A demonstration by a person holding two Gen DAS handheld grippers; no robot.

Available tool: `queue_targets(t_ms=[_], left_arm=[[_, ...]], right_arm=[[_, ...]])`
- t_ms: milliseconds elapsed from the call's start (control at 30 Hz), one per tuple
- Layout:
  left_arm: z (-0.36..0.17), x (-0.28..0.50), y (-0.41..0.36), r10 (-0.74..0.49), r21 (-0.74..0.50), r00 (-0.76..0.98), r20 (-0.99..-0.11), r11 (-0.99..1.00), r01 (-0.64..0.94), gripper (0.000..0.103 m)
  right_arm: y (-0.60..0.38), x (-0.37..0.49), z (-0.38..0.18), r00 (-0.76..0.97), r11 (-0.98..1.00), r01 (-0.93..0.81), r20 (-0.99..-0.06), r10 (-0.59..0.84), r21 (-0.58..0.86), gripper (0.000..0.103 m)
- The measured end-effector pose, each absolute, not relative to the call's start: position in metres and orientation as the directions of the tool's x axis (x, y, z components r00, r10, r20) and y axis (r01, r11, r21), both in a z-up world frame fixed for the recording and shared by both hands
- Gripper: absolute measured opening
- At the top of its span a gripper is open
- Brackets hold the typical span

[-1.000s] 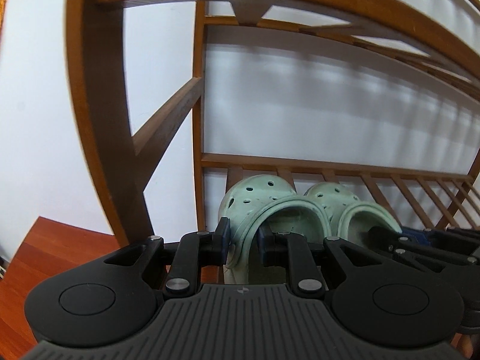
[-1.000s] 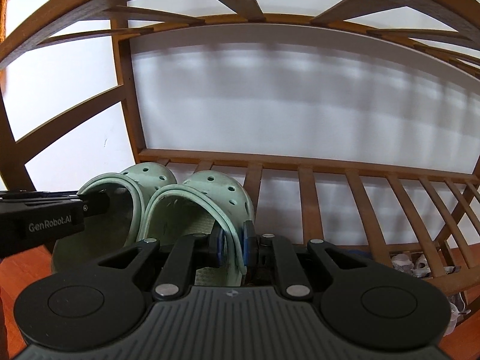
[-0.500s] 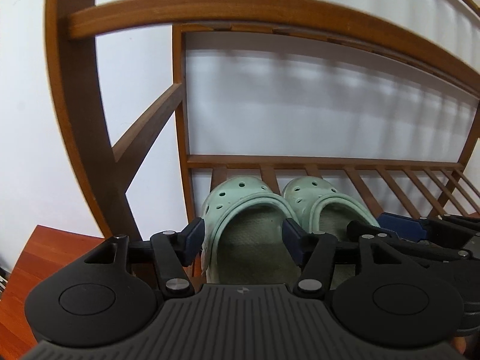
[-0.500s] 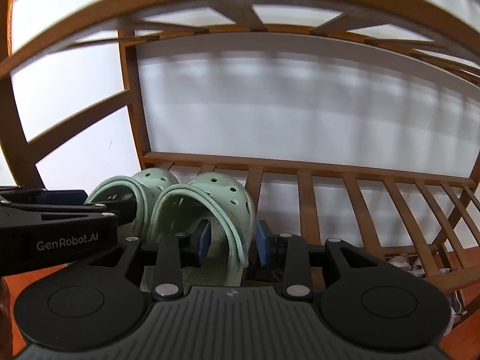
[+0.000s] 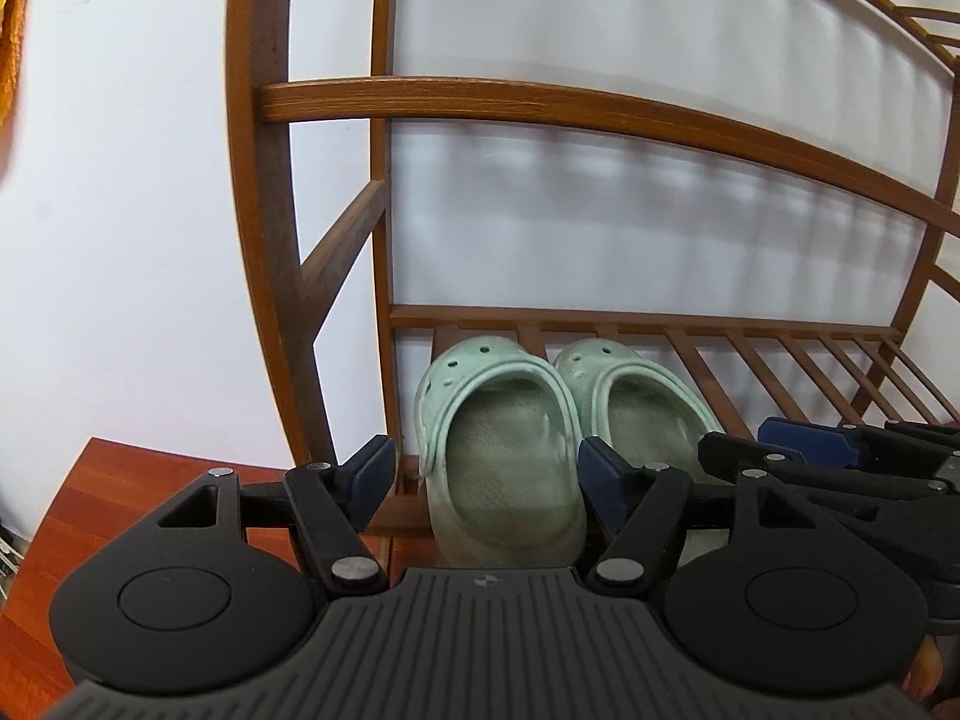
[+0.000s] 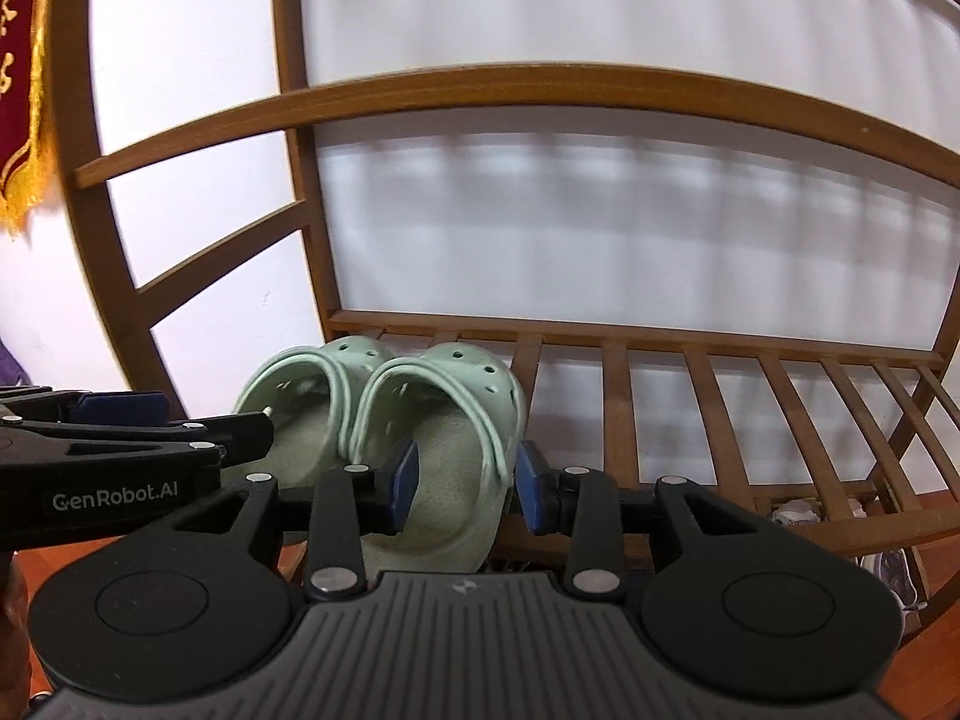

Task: Organize scattered shoes
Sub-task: 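Lower the clogs onto the upper shelf and open both tools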

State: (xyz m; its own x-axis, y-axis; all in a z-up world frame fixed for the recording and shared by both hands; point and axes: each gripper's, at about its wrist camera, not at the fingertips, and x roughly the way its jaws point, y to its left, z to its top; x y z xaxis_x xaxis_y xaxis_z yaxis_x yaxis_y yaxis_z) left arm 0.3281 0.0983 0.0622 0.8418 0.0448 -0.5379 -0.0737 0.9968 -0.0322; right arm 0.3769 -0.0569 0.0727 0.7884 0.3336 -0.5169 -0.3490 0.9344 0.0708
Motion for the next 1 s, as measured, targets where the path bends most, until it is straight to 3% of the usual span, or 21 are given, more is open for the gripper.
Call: queue_targets(t_ms=[533,567,733,833,1000], left_arm=[[0.043,0.313,0.100,-0.007,-0.047,0.821,-0.570,0.999,-0.024,0.067],[0.042,0.314,0.100,-0.010,-0.047,0.820,-0.573,0.999,-0.021,0.065],[0.038,0.316,0.098,-0.027,-0.049,0.810,-0.586,0.999,-0.003,0.029],[0.035,0.318,0.097,-0.037,-0.050,0.804,-0.593,0.999,0.008,0.019],[0.033,0.324,0.098,-0.045,-0.055,0.799,-0.599,0.998,0.015,0.018]], right_arm=[[-0.063,0.338,0.059,0.750,0.917,-0.394,-0.554,0.360,0.062,0.042],[-0.062,0.338,0.056,0.746,0.916,-0.397,-0.560,0.360,0.060,0.041],[-0.058,0.340,0.051,0.740,0.912,-0.406,-0.566,0.364,0.056,0.032],[-0.055,0.341,0.050,0.742,0.910,-0.411,-0.563,0.364,0.048,0.025],[-0.051,0.350,0.048,0.734,0.905,-0.422,-0.569,0.371,0.045,0.023]])
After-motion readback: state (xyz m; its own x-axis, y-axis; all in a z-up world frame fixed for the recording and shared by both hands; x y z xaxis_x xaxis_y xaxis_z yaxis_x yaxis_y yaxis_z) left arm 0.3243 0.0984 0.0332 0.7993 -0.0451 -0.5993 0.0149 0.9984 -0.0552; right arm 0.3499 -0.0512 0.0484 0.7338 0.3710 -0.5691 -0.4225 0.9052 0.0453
